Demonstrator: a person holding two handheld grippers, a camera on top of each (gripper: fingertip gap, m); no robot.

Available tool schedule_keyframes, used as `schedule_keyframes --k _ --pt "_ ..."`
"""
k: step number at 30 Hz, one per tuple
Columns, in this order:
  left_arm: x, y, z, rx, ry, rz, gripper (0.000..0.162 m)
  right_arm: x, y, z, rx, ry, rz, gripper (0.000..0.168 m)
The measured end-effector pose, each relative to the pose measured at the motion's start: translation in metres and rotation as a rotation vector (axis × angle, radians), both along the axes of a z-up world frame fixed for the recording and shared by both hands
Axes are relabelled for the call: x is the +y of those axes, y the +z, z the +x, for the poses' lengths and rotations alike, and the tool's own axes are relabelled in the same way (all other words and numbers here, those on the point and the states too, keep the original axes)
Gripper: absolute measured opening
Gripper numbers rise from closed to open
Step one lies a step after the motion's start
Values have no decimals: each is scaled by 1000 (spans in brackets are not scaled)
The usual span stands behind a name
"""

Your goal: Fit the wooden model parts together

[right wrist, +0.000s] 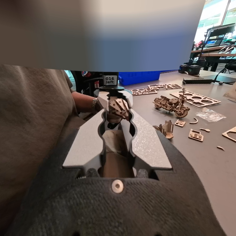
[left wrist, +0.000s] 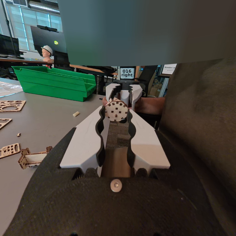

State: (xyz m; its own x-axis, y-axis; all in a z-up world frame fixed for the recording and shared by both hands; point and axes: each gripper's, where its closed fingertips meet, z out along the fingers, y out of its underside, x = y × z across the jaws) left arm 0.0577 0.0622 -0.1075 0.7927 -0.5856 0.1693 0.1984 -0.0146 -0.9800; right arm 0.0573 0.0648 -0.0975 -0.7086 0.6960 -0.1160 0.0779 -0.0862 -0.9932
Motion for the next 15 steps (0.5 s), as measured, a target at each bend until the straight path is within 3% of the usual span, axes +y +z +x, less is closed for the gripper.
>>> schedule_keyframes --k 5,9,11,15 --pt "2 1 -1 -56 -4 -25 32 6 4 -4 50 -54 24 35" --pt "11 -8 -7 -202 -13 -170 32 14 10 -6 155 -149 133 37" --pt "15 -14 -7 -329 -40 -268 32 15 4 -9 212 -203 301 41" --pt "19 -18 -2 -572 -134 -403 31 18 -24 -15 315 -292 809 48"
